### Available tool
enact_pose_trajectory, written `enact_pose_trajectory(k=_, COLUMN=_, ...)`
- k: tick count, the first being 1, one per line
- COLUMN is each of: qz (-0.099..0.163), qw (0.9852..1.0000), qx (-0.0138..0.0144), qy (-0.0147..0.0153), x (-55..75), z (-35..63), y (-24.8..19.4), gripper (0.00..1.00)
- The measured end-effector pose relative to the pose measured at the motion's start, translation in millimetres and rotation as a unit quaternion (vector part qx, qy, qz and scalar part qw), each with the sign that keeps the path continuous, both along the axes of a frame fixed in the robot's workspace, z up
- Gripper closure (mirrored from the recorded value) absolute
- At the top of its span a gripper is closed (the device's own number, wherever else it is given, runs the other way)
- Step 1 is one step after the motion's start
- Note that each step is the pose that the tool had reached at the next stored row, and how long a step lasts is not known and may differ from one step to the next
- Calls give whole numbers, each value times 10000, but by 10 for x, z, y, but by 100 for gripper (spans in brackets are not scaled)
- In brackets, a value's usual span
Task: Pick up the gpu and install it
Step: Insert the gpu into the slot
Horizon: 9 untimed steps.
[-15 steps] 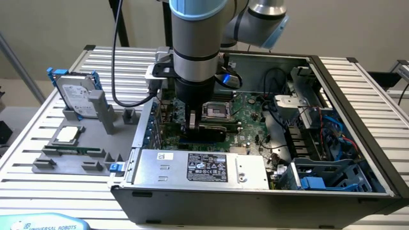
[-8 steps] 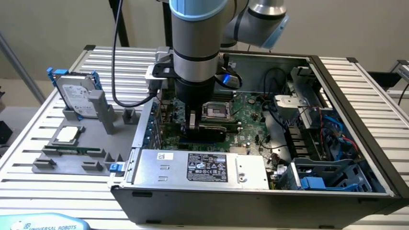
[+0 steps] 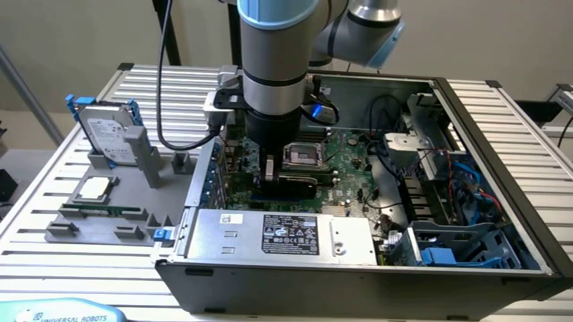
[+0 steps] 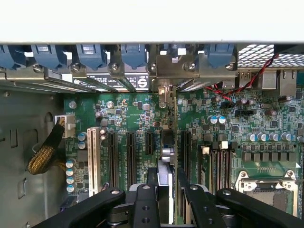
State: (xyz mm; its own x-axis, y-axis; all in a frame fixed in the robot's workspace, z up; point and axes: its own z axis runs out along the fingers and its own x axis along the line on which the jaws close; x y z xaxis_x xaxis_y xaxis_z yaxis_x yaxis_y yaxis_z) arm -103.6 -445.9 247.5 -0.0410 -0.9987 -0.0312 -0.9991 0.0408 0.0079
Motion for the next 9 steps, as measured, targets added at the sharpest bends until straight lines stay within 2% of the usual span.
enact_pose_trajectory(k=9, qz=0, qw=10000, qx=0, qy=0, x=0, z=-4, y=7, gripper=73)
